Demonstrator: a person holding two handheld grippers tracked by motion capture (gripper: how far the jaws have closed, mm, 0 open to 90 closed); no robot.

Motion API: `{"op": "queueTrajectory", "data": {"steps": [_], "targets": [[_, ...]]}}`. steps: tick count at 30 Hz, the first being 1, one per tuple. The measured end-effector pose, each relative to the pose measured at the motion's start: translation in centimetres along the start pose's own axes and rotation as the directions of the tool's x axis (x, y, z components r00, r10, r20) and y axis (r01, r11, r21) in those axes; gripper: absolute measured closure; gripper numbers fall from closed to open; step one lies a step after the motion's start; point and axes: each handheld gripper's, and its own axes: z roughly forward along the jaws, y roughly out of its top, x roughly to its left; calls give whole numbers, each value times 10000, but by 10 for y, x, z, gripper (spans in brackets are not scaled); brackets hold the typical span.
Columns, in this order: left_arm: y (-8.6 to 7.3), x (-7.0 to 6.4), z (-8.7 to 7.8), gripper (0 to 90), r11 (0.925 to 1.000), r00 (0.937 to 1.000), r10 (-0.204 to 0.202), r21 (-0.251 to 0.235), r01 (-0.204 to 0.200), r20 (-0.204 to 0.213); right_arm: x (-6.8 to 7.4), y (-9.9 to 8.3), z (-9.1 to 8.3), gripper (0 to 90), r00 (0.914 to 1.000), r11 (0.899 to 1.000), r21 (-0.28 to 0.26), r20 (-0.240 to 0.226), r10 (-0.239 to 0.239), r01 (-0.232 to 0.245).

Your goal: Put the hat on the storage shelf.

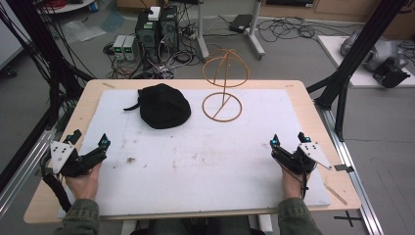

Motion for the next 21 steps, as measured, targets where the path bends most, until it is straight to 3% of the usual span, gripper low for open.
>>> {"op": "queueTrajectory", "data": {"steps": [7, 11, 15, 21], "targets": [[2, 5, 5, 138, 9996, 9997, -234, 159, 234, -54, 8, -1, 2, 105, 9995, 9998, 85, -264, -162, 164], [15, 6, 9, 138, 9992, 9996, -15, 388, 4, 269, 11, -1, 4, 105, 9991, 9997, 89, -359, -220, 223], [40, 3, 19, 138, 9988, 9972, 235, 419, -265, 710, 14, -1, 5, 105, 9989, 9999, 93, -463, -122, 126], [53, -3, 32, 138, 9973, 9932, 467, 513, -523, 1063, 14, -1, 6, 105, 9984, 9998, 78, -524, -191, 195]]}}
